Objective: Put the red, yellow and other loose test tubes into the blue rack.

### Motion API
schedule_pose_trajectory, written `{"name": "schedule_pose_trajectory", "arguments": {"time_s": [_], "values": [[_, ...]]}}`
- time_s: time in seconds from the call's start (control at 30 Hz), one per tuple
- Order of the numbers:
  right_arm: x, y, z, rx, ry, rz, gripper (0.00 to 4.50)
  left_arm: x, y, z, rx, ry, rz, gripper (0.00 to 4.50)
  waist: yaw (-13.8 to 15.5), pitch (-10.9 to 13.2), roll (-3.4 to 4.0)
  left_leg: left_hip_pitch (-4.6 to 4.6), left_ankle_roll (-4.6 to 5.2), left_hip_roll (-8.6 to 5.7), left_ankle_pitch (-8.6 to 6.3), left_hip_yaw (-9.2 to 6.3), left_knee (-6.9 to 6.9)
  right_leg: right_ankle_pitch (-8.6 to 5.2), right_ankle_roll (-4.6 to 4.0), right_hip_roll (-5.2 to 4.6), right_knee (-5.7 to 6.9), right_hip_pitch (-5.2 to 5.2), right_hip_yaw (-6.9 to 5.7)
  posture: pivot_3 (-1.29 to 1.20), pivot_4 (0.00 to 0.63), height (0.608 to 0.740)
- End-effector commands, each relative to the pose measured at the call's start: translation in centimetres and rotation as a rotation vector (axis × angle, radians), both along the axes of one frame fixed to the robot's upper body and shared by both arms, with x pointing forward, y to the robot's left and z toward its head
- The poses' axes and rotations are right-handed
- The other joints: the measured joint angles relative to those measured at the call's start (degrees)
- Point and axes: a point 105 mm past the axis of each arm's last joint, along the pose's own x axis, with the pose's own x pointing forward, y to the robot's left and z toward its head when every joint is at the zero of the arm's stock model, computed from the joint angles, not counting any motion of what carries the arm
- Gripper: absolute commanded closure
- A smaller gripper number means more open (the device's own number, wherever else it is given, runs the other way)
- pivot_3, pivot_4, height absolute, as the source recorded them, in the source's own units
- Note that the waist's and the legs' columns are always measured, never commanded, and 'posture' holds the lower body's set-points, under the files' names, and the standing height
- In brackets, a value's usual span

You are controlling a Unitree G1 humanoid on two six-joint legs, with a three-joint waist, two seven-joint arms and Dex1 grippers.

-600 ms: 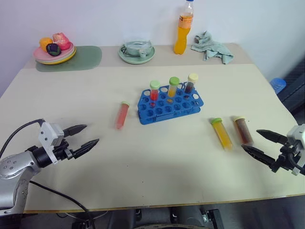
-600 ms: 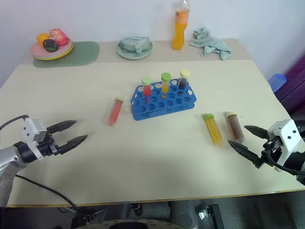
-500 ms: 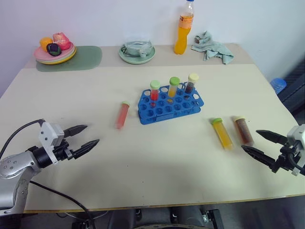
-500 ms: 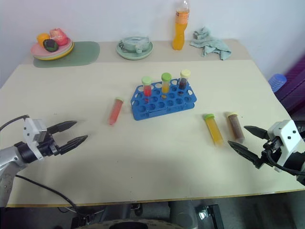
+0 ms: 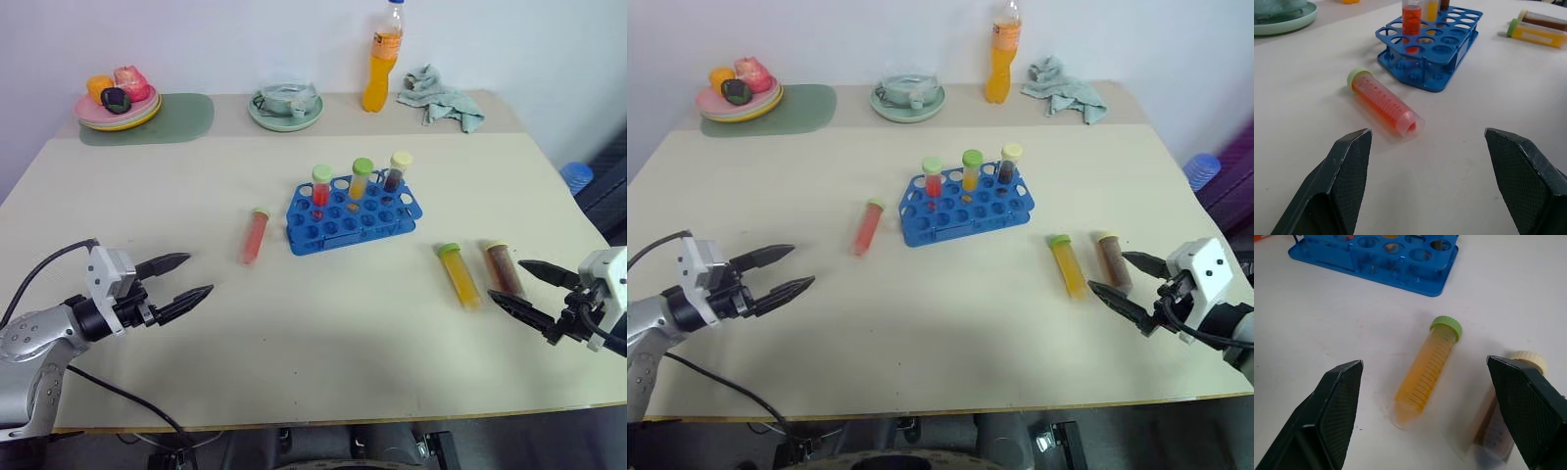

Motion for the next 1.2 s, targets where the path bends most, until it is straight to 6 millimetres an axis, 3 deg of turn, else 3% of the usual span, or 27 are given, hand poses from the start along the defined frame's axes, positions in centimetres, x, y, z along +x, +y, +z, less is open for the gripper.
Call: {"name": "schedule_pose_trajectory", "arguments": {"time_s": [0.03, 0.27, 0.47, 0.63, 0.9, 1.2], "values": [[0.2, 0.1, 1.1, -0.008, -0.053, 0.005, 0.34, 0.0, -0.8, 0.6, -0.014, -0.026, -0.041, 0.77, 0.00, 0.00, 0.00, 0.00, 0.00, 0.00, 0.00, 0.00, 0.00, 0.00, 0.00, 0.00, 0.00, 0.01, 0.00, 0.00, 0.150, 0.740], [1.8, -0.8, 2.3, -0.022, -0.082, -0.083, 0.34, 0.2, -3.3, 2.0, -0.050, -0.042, -0.185, 0.77, -0.01, 0.00, 0.00, 0.03, 0.04, 0.00, 0.02, 0.00, 0.02, 0.01, -0.01, 0.04, 0.00, 0.30, -0.01, 0.00, 0.150, 0.740], [4.5, -1.6, 1.9, -0.039, 0.136, -0.240, 0.34, 0.3, -6.9, 4.3, -0.039, -0.112, -0.382, 0.77, -0.09, 0.00, 0.01, 0.02, 0.09, 0.00, 0.06, -0.01, 0.10, 0.06, -0.09, 0.03, 0.01, 0.32, -0.02, 0.00, 0.150, 0.740], [6.8, -1.9, 1.8, 0.021, 0.290, -0.314, 0.34, 0.7, -8.6, 5.5, 0.007, -0.150, -0.478, 0.77, -0.28, 0.01, 0.02, -0.01, 0.18, 0.00, 0.11, 0.00, 0.07, 0.06, -0.09, 0.09, 0.00, 0.29, -0.02, 0.00, 0.150, 0.740], [9.1, -2.9, 0.8, 0.011, 0.383, -0.382, 0.34, 0.2, -9.7, 6.6, 0.042, -0.151, -0.578, 0.77, -0.18, 0.01, 0.02, -0.05, 0.29, -0.08, 0.08, 0.08, 0.11, 0.08, -0.05, 0.20, 0.00, 0.29, -0.04, 0.00, 0.150, 0.740], [9.7, -4.5, -1.8, -0.049, 0.468, -0.422, 0.34, -0.7, -9.9, 6.4, 0.056, -0.091, -0.660, 0.77, -0.30, 0.01, 0.03, -0.04, 0.31, -0.08, 0.07, 0.12, 0.20, 0.09, 0.00, 0.26, 0.07, 0.32, -0.05, 0.00, 0.150, 0.740]]}}
